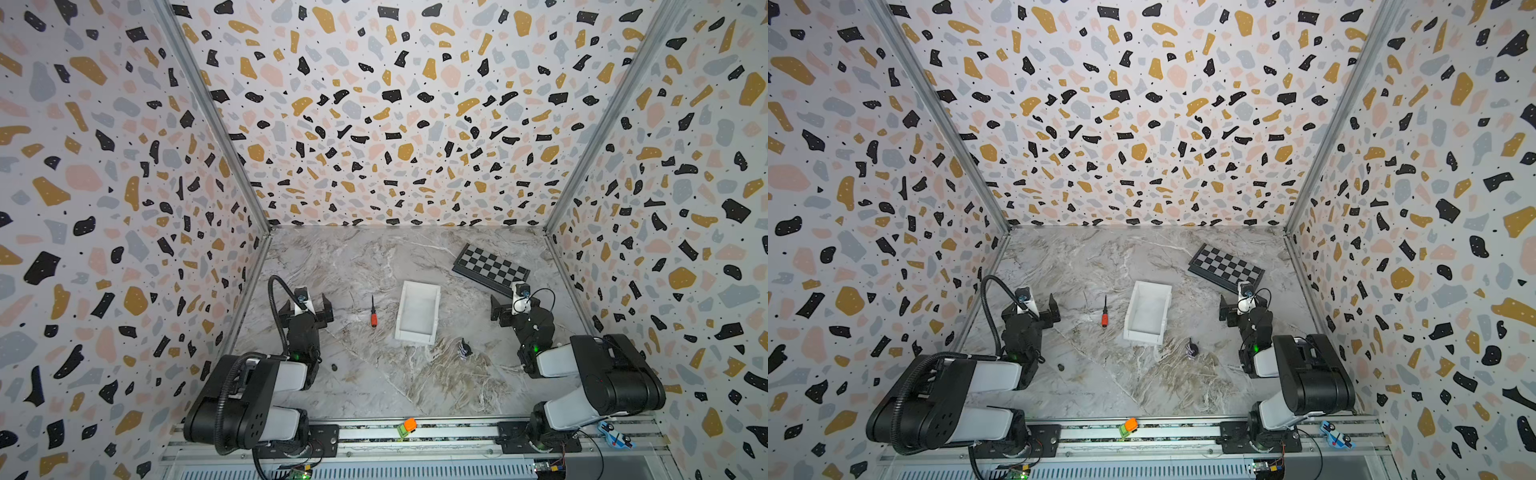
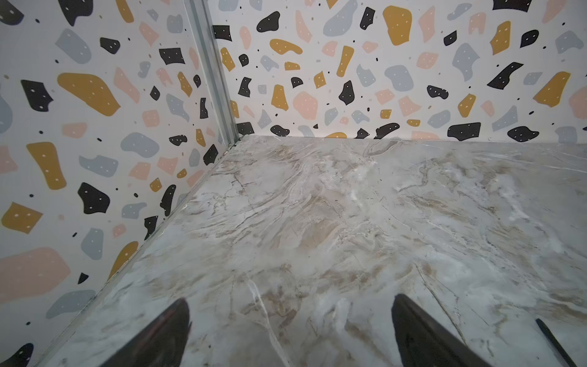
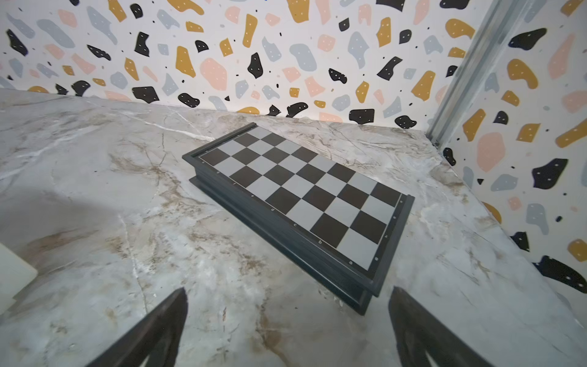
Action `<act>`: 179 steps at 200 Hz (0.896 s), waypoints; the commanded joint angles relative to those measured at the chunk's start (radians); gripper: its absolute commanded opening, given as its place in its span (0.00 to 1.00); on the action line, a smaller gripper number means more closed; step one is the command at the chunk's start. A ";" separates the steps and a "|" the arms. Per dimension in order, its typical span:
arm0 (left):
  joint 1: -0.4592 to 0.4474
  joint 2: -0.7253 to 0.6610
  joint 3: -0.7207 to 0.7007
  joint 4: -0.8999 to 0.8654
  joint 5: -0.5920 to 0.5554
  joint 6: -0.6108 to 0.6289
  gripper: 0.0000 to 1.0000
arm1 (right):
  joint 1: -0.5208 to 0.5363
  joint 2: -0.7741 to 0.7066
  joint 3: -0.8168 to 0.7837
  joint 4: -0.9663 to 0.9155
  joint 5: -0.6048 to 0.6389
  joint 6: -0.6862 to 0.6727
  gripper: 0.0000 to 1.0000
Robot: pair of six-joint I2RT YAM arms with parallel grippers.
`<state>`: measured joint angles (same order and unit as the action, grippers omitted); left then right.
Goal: Put the screwdriver in the bin
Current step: Pick up the screwdriver from the center of the table.
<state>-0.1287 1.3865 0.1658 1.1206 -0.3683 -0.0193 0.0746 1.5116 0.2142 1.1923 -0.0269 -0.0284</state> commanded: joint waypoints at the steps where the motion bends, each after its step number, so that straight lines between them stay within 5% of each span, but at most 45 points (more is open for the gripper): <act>1: 0.006 0.004 0.011 0.051 -0.015 -0.004 1.00 | 0.017 -0.026 -0.003 0.038 0.042 -0.015 0.99; 179: 0.006 -0.002 0.004 0.059 -0.049 -0.018 1.00 | -0.025 -0.025 0.010 0.015 -0.029 0.011 0.99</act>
<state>-0.1287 1.3865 0.1658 1.1229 -0.4030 -0.0303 0.0513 1.5116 0.2138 1.2037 -0.0433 -0.0277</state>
